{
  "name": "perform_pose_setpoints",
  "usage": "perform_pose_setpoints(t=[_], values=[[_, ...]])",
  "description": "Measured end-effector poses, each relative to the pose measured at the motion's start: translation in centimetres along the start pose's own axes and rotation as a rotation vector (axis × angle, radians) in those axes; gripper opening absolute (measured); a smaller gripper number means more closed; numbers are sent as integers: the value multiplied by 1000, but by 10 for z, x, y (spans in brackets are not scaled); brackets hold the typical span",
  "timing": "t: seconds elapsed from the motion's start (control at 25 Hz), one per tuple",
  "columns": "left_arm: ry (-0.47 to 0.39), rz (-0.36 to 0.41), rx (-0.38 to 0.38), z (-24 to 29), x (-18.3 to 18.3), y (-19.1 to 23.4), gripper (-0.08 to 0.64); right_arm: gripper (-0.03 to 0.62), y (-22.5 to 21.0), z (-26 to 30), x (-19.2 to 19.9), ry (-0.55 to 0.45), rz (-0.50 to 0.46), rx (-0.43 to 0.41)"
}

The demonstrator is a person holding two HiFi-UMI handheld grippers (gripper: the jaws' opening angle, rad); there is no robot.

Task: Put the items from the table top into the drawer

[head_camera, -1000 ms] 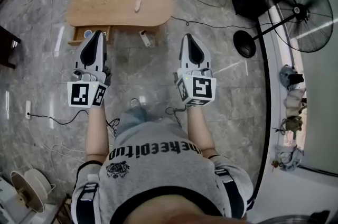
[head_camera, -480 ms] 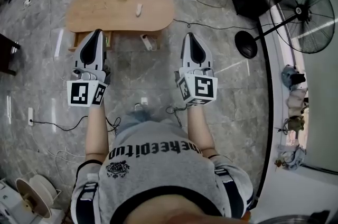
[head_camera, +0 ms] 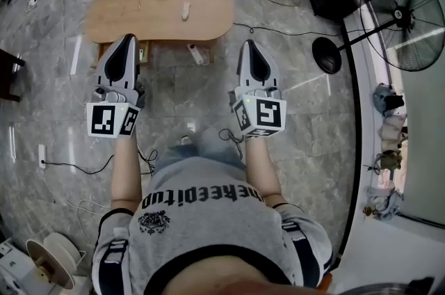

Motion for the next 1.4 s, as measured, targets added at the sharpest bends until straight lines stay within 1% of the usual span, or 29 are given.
perform_pose_setpoints(t=[0.24, 0.4, 0.64, 0.88, 1.12, 1.4], values=[[19, -13, 3, 19, 20, 14, 12, 3, -11, 24, 17, 34, 11, 17], [34, -19, -16, 40, 37, 35, 12, 3, -15, 59, 28, 42, 9, 9], [20, 2, -52, 90, 47, 68, 12, 3, -24, 131, 30, 26, 8, -33], [4, 13, -105, 146, 57, 101, 12, 3, -34, 210, 27, 16, -6, -102], [-4, 24, -127, 202, 73, 114, 12, 3, -57, 274, 32, 13, -10, -149], [-17, 41, -143, 251, 91, 120, 12, 3, -77, 325, 51, 32, 8, -199]])
Point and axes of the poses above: the fingertips, and each gripper's own axes: z forward along the fingers, y to its left, x out of its underside, the point moved 2 cm from there along -z, backward along the fingers
